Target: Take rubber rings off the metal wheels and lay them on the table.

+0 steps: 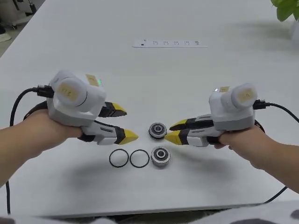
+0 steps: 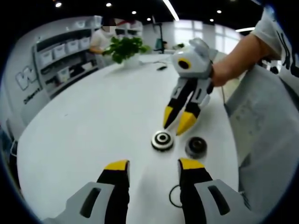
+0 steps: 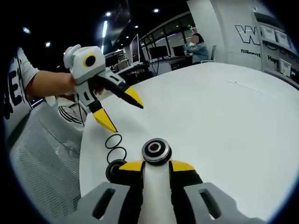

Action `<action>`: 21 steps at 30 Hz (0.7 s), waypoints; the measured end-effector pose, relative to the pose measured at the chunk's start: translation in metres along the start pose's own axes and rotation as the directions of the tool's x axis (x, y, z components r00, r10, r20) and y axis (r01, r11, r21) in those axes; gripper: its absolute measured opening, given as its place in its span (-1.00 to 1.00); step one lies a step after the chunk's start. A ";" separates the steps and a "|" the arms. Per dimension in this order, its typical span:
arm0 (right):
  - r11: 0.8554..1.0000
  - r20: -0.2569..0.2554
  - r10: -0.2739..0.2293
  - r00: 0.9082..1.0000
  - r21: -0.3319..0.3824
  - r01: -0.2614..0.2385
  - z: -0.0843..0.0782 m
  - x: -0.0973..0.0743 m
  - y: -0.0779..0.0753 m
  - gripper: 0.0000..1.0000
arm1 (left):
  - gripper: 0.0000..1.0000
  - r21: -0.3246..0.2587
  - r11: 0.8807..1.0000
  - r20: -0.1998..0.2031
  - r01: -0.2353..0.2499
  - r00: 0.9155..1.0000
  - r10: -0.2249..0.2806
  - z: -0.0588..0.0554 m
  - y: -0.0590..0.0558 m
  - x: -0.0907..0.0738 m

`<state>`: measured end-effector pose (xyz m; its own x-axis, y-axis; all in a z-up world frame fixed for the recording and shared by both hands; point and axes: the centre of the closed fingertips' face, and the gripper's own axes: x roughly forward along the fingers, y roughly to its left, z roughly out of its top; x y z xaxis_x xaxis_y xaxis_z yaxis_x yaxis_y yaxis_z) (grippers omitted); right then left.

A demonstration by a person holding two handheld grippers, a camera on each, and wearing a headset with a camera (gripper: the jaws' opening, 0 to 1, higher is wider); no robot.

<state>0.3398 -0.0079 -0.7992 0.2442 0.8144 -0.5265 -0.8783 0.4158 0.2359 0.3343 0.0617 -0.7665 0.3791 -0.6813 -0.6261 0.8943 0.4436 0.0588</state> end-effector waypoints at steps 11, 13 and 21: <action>1.000 0.004 -0.002 1.000 -0.020 0.002 -0.001 0.002 -0.002 -0.61 | -0.16 0.007 1.000 -0.004 0.017 1.000 -0.017 0.002 -0.003 0.010; 1.000 0.004 -0.002 1.000 -0.022 0.002 -0.002 0.003 -0.002 -0.60 | -0.16 0.006 1.000 -0.002 0.019 1.000 -0.019 0.003 -0.003 0.012; 1.000 0.009 -0.002 1.000 -0.028 0.002 -0.002 0.003 -0.001 -0.57 | -0.17 0.009 1.000 -0.002 0.030 1.000 -0.030 0.006 -0.006 0.019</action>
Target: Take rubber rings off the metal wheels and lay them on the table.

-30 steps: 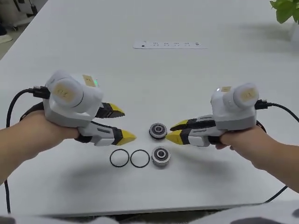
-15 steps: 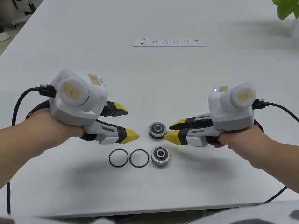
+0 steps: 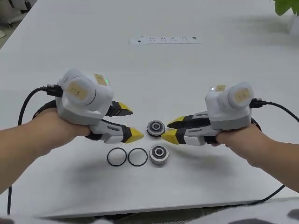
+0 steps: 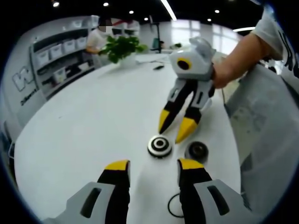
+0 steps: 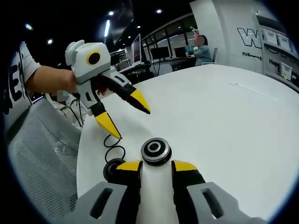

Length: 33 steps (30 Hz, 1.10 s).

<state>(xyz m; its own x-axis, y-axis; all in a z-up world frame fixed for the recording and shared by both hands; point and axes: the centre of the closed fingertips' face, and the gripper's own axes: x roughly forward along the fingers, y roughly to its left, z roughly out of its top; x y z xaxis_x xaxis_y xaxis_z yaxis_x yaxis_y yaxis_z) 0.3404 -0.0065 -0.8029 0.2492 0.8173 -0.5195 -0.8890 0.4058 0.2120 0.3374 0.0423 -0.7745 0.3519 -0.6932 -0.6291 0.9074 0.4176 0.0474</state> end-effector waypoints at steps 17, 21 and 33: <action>1.000 0.018 0.000 1.000 -0.008 0.000 0.001 0.003 0.000 -0.50 | -0.24 0.006 1.000 -0.002 0.027 1.000 -0.027 0.004 -0.004 0.016; 1.000 0.019 0.000 1.000 -0.009 0.000 0.001 0.004 0.001 -0.49 | -0.28 0.011 0.999 -0.003 0.036 0.999 -0.036 0.005 -0.006 0.019; 1.000 0.020 0.002 1.000 -0.012 -0.002 0.000 0.005 0.002 -0.47 | -0.36 0.016 0.999 -0.007 0.050 0.999 -0.050 0.007 -0.007 0.028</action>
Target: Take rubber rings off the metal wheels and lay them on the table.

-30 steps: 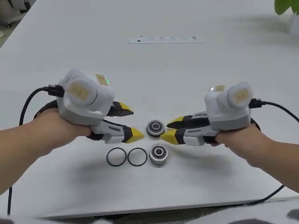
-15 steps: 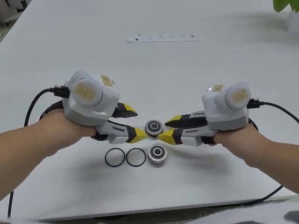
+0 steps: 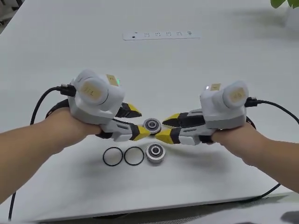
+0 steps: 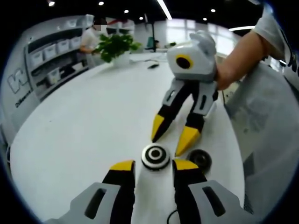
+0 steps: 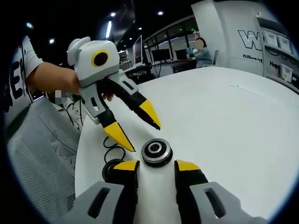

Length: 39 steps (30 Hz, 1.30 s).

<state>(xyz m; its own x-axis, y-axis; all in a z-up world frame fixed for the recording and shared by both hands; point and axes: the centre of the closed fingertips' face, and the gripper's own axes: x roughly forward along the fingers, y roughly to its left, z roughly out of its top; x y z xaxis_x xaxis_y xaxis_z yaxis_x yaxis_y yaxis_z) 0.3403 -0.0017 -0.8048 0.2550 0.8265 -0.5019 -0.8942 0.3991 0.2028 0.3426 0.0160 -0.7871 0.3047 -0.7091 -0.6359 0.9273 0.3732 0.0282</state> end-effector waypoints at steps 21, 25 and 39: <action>1.000 0.008 0.000 1.000 0.004 0.000 0.000 0.000 -0.001 -0.46 | -0.57 0.018 0.999 -0.006 0.030 1.000 -0.029 0.005 -0.006 0.013; 1.000 0.007 0.002 1.000 0.002 -0.002 0.000 0.001 -0.001 -0.46 | -0.59 0.021 0.999 -0.004 0.037 0.999 -0.037 0.005 -0.007 0.014; 1.000 0.004 0.006 1.000 0.002 -0.006 -0.001 0.002 0.001 -0.46 | -0.67 -0.037 0.998 0.017 0.044 0.999 -0.044 0.006 -0.005 0.014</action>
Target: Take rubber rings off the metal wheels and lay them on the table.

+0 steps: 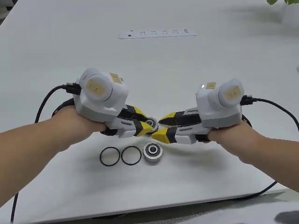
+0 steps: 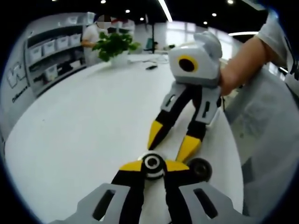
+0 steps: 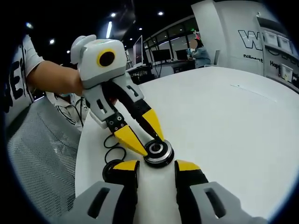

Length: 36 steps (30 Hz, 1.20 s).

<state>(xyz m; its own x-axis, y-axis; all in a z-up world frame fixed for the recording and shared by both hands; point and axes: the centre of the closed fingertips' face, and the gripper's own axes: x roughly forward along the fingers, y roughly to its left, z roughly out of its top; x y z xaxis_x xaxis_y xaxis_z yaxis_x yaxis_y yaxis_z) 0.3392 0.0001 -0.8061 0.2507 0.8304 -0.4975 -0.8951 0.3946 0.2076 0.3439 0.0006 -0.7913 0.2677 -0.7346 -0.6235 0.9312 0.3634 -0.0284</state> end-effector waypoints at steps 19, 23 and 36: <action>0.999 -0.007 -0.027 1.000 -0.043 0.027 0.004 0.010 0.000 -0.45 | -0.72 -0.003 0.999 0.012 -0.044 0.999 0.044 0.000 0.004 0.001; 0.998 -0.007 -0.036 0.999 -0.059 0.035 0.005 0.012 0.000 -0.46 | -0.72 -0.011 0.999 0.012 -0.053 0.999 0.053 0.000 0.004 0.002; 0.994 -0.019 -0.044 0.999 -0.105 0.042 0.004 0.009 -0.002 -0.53 | -0.73 -0.013 0.998 0.020 -0.060 0.998 0.061 0.000 0.004 0.002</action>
<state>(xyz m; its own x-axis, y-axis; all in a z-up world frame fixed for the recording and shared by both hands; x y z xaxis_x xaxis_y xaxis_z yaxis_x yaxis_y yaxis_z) 0.3447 0.0084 -0.8073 0.2826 0.8046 -0.5223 -0.9177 0.3853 0.0969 0.3480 0.0005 -0.7928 0.3285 -0.7223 -0.6085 0.9099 0.4147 -0.0010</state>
